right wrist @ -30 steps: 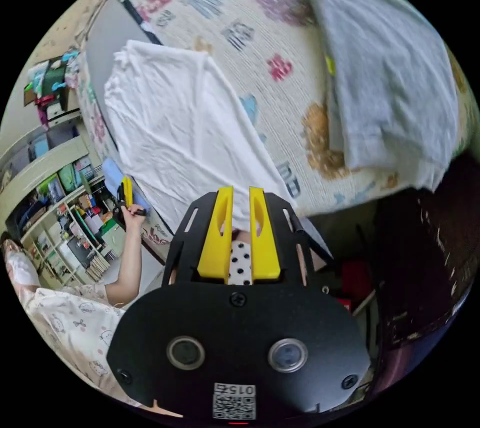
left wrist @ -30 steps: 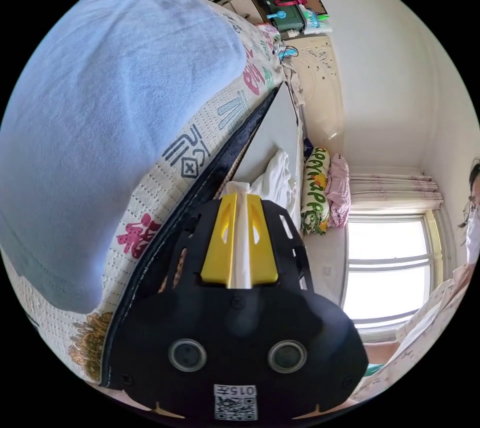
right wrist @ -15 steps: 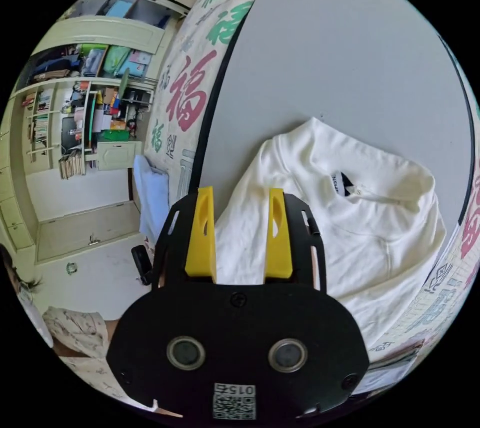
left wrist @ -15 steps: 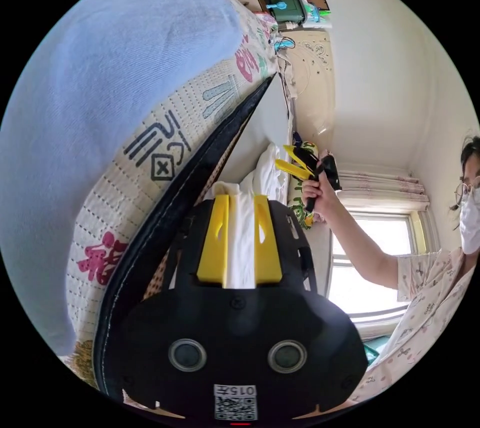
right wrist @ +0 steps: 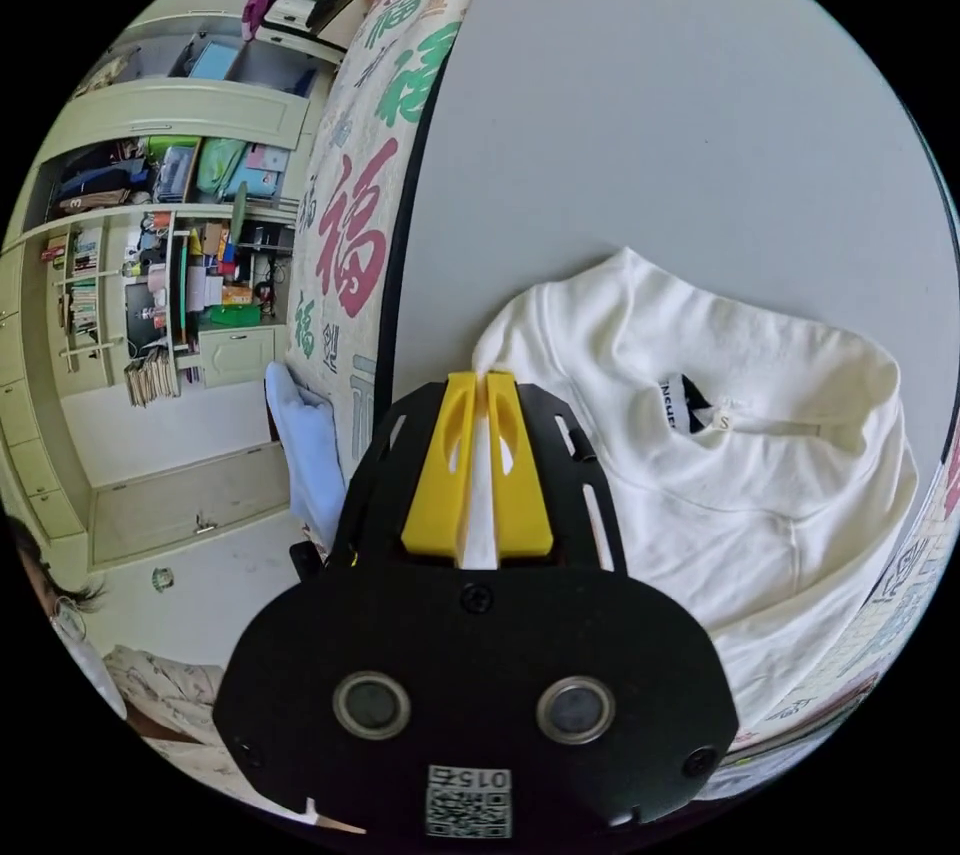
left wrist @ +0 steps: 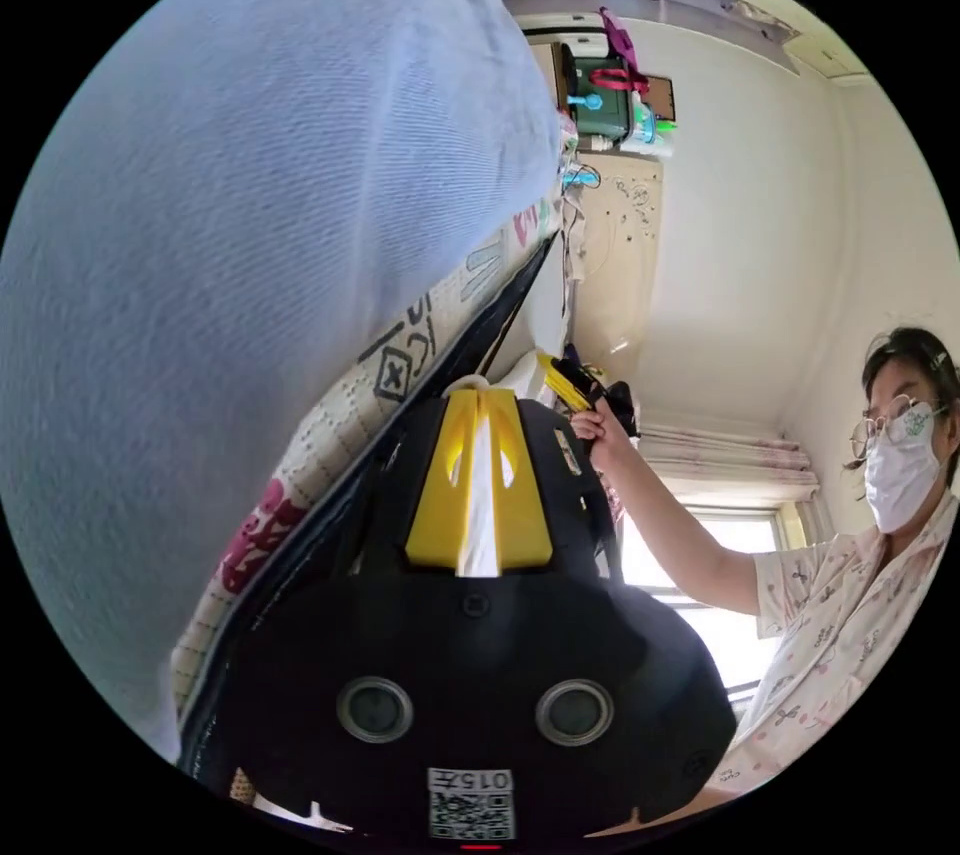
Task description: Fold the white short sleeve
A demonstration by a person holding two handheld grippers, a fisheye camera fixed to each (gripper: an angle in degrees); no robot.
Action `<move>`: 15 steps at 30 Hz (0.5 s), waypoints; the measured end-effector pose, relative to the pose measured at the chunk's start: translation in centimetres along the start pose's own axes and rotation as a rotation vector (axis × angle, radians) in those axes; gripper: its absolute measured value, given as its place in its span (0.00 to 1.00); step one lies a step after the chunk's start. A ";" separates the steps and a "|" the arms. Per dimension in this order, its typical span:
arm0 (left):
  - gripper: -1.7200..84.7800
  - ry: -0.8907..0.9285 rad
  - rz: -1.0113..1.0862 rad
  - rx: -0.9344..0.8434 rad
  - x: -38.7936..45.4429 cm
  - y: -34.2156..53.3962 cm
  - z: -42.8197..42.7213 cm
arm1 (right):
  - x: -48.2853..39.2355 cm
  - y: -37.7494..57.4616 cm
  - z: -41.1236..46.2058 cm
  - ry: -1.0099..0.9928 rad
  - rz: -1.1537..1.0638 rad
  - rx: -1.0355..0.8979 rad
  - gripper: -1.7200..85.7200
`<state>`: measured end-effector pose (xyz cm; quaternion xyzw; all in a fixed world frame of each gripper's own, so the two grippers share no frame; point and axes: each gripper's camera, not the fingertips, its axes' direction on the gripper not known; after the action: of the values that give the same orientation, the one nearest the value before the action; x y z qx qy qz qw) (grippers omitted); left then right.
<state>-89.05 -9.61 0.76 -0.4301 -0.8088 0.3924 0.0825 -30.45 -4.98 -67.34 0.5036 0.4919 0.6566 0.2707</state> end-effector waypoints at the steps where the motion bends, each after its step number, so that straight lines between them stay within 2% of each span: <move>1: 0.02 -0.030 0.027 -0.025 -0.1 0.6 0.6 | -0.2 0.1 0.8 -0.014 -0.009 -0.008 0.04; 7: 0.02 -0.234 0.286 -0.154 1.4 4.9 -0.1 | -1.4 5.6 -3.3 -0.022 -0.188 0.118 0.08; 9: 0.04 -0.339 0.443 -0.214 3.4 6.0 0.3 | -0.8 8.5 -6.2 0.046 -0.265 0.207 0.08; 11: 0.08 -0.423 0.690 -0.264 6.8 7.5 3.3 | 1.0 11.7 -9.1 0.247 -0.313 0.294 0.10; 13: 0.12 -0.393 0.812 -0.283 8.2 8.0 7.1 | 3.1 12.8 -10.2 0.365 -0.286 0.302 0.11; 15: 0.15 -0.337 0.881 -0.334 8.6 7.8 12.4 | 5.4 12.8 -10.6 0.393 -0.239 0.272 0.14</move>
<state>-95.23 -7.58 -14.88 -0.6688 -0.6041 0.3193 -0.2930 -40.33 -9.04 -53.52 0.3366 0.6749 0.6328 0.1754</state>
